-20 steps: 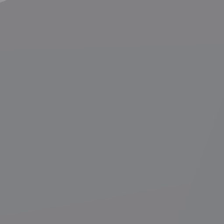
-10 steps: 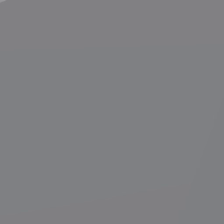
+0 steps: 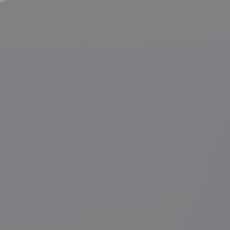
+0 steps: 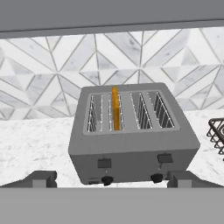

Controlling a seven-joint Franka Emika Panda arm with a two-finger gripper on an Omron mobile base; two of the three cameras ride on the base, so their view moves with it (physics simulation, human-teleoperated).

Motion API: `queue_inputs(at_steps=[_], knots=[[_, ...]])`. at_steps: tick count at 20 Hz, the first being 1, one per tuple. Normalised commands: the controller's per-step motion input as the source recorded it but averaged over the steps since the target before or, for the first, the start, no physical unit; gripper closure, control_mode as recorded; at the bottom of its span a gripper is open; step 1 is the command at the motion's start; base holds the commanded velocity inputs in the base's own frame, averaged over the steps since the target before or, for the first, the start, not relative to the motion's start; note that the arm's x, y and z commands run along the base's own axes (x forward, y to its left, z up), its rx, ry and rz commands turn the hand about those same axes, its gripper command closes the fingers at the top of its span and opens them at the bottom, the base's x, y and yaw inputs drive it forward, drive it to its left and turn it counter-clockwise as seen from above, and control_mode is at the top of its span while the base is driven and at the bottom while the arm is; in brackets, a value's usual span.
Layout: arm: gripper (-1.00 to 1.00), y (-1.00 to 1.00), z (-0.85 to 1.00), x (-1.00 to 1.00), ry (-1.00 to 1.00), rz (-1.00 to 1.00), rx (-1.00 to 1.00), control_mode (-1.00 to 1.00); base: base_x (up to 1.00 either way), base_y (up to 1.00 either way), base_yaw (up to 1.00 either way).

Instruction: Start the toaster. Once the lever pops up, take the bread to the plate on the dining counter.

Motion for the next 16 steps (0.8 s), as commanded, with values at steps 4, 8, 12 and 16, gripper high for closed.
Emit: queue_inputs(at_steps=[4,8,12,16], knots=[[-1.0,-0.07,-0.24,-0.1,-0.05,0.0,0.0,-1.0,0.0,0.0,0.0],[-1.0,-0.13,-0.41,-0.03,-0.09,0.0,0.0,-1.0,0.0,0.0,0.0],[-1.0,-0.04,-0.46,0.0,-0.07,0.0,0.0,-1.0,0.0,0.0,0.0],[-1.0,0.0,-0.34,0.09,-0.02,0.0,0.0,-1.0,0.0,0.0,0.0]])
